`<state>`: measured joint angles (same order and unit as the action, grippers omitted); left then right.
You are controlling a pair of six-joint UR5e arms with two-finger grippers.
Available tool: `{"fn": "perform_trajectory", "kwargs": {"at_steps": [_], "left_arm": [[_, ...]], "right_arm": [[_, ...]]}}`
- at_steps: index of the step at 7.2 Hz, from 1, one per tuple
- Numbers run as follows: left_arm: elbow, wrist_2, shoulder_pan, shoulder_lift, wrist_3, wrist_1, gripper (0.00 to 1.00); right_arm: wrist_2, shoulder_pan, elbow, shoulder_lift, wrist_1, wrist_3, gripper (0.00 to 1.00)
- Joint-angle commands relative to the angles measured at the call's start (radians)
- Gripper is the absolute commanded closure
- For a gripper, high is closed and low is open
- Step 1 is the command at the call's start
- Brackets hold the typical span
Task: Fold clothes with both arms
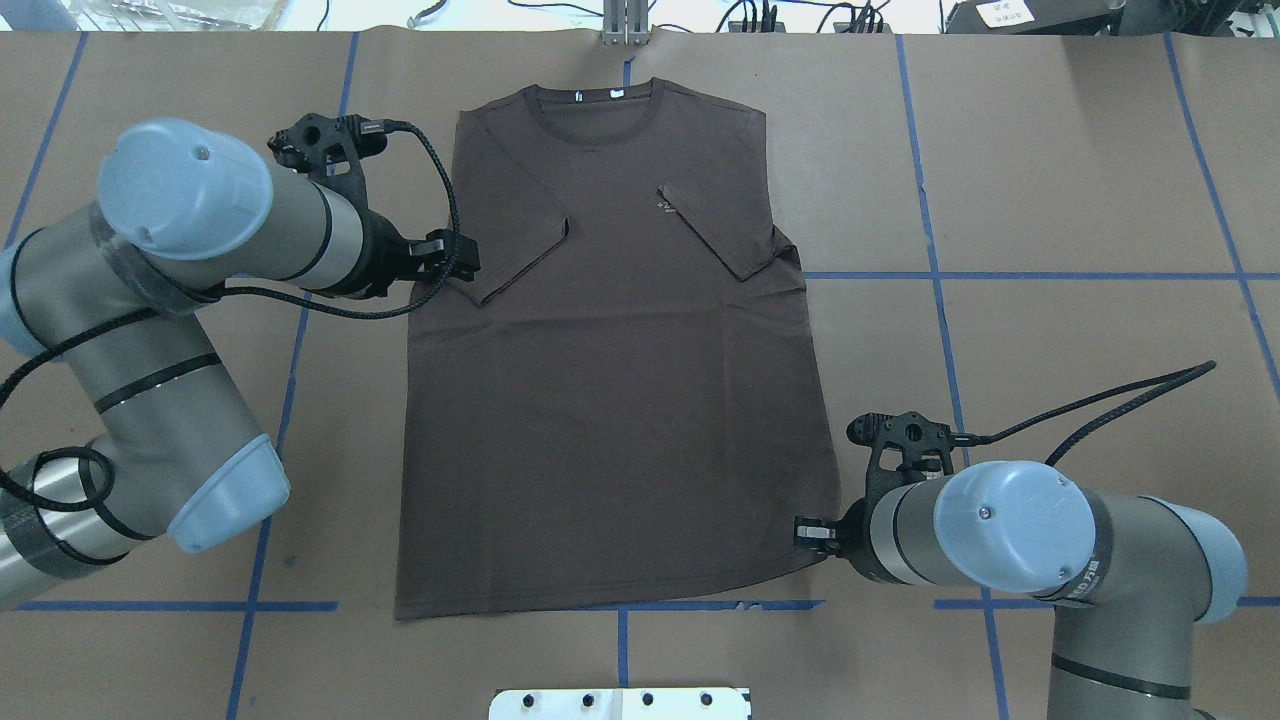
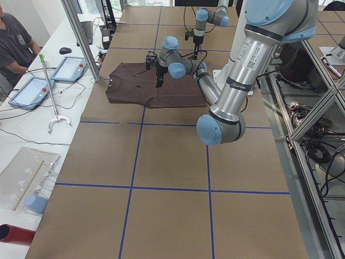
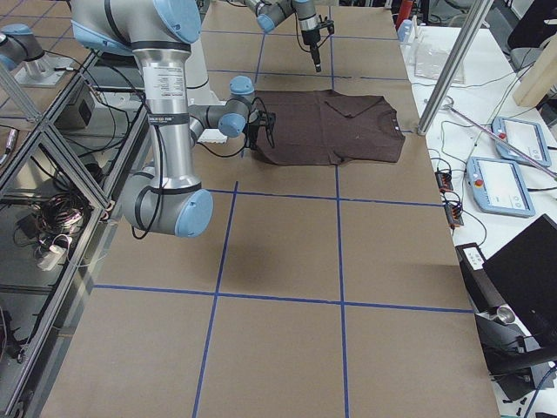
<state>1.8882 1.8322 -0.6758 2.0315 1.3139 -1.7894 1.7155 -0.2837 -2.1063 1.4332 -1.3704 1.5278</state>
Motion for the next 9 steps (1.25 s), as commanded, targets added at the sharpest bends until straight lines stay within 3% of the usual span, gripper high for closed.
{"fn": "perform_trajectory", "kwargs": {"at_steps": [1,2,4,9], "left_arm": [[0.028,-0.004,0.042,-0.005,0.097,0.002,0.00],[0.028,-0.008,0.059,-0.005,0.116,0.002,0.00],[0.038,-0.036,0.061,-0.004,0.114,0.005,0.00],[0.037,-0.036,0.065,0.006,0.113,0.007,0.00]], "right_arm": [[0.018,-0.008,-0.009,0.004,-0.002,0.000,1.00],[0.018,-0.006,-0.004,0.006,-0.002,0.000,1.00],[0.016,-0.006,0.008,0.009,-0.002,0.002,0.00],[0.010,-0.011,0.115,-0.002,-0.002,0.003,0.01]]}}
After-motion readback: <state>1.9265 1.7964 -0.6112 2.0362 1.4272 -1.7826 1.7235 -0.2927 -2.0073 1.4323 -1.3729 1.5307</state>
